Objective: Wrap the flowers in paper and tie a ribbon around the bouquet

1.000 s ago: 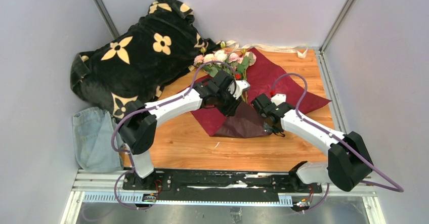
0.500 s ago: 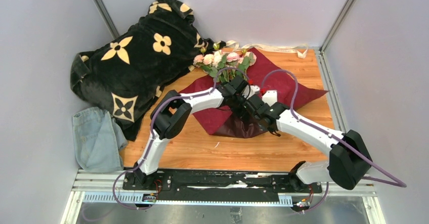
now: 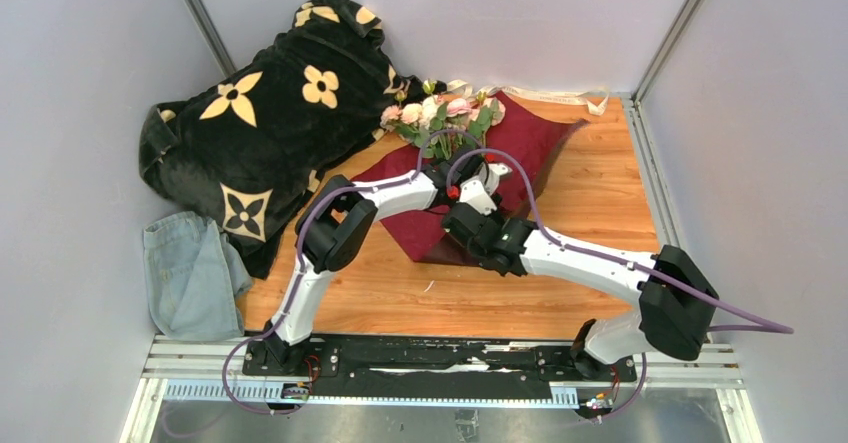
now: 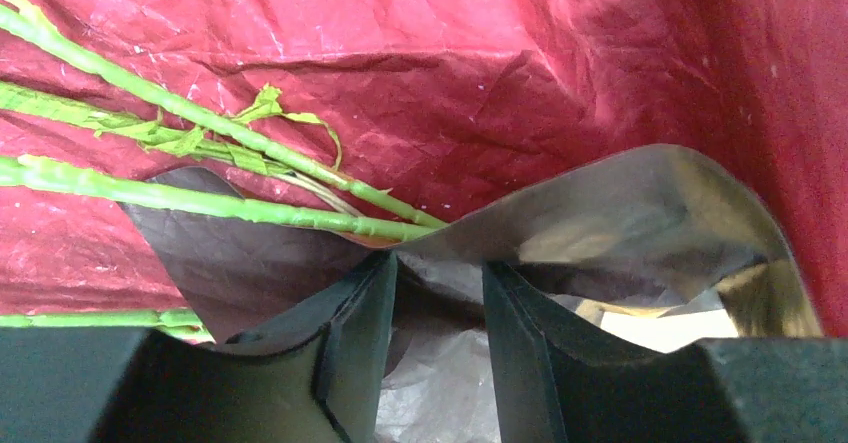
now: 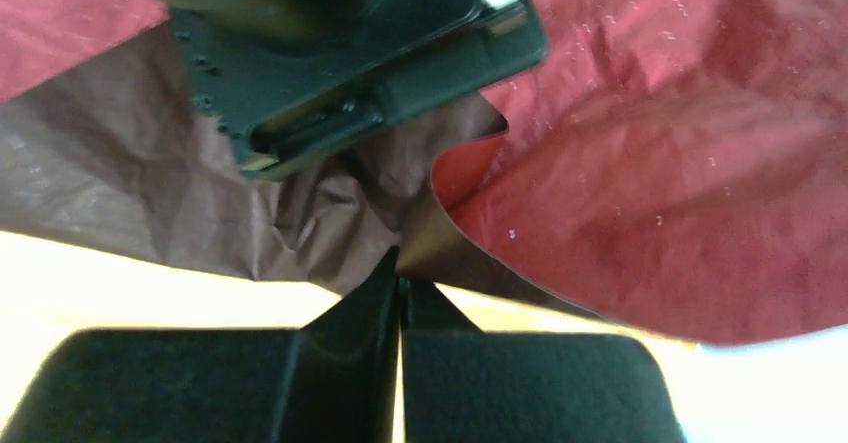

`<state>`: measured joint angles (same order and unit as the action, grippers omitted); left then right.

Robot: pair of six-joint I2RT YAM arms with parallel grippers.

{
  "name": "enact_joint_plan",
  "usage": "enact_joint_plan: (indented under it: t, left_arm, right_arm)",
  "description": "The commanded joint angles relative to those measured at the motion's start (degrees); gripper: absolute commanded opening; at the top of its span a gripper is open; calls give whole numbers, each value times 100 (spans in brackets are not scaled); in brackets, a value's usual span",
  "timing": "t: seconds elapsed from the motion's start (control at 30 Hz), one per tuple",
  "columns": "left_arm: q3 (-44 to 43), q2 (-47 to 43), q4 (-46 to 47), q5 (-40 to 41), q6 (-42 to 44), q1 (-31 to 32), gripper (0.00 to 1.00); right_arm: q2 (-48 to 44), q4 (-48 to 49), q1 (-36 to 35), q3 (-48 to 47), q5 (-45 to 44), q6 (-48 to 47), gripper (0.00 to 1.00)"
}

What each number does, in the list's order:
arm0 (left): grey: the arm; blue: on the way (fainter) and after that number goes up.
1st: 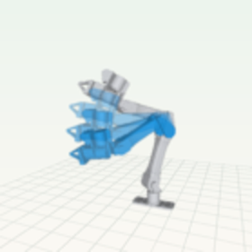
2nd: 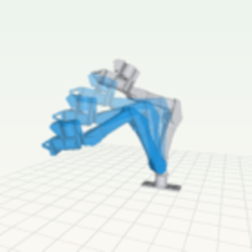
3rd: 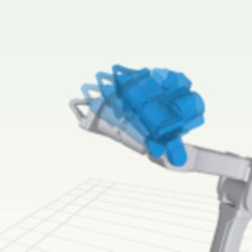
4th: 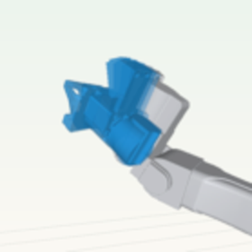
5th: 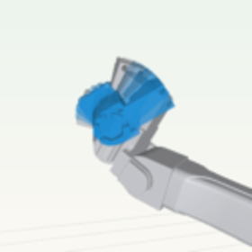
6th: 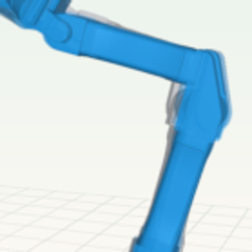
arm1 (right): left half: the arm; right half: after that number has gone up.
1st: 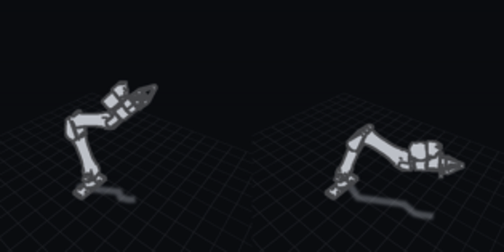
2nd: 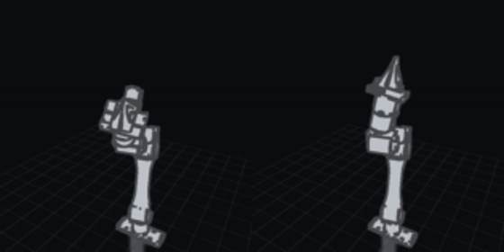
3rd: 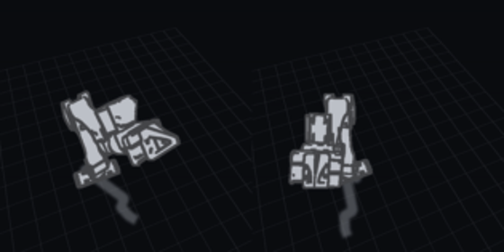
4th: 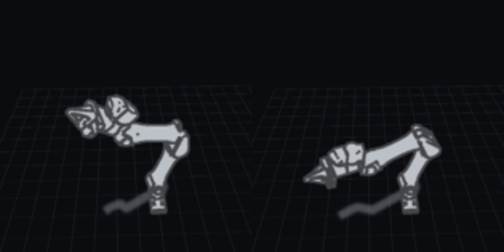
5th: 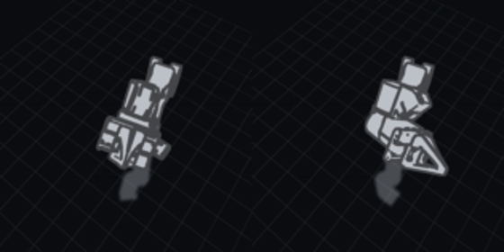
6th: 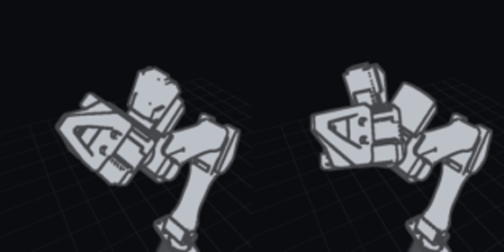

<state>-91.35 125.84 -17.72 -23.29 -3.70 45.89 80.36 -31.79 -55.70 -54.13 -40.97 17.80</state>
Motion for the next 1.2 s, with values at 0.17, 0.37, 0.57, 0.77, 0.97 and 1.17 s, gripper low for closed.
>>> enact_joint_plan:
  t: [0.17,0.37,0.57,0.77,0.97,1.17]
  left_arm:
    - [99,-482,-90,-548,269,-583,61]
    - [123,-925,-125,-957,32,-1123,67]
    - [-78,-1270,-384,-1703,-704,-2141,71]
    - [235,-2094,-576,-1845,-860,-2868,85]
    - [1192,-2866,-38,-2004,-1650,-2919,92]
    - [2248,-2796,1431,-2094,-3122,-2642,100]
  right_arm:
    - [265,1286,-529,482,636,-1990,0]
    - [380,1514,-543,560,764,-2263,0]
    - [800,1510,-605,376,740,-2562,0]
    - [920,1600,-620,355,814,-2605,0]
    - [973,1614,-617,351,828,-2707,0]
    - [981,1599,-617,352,834,-2756,0]
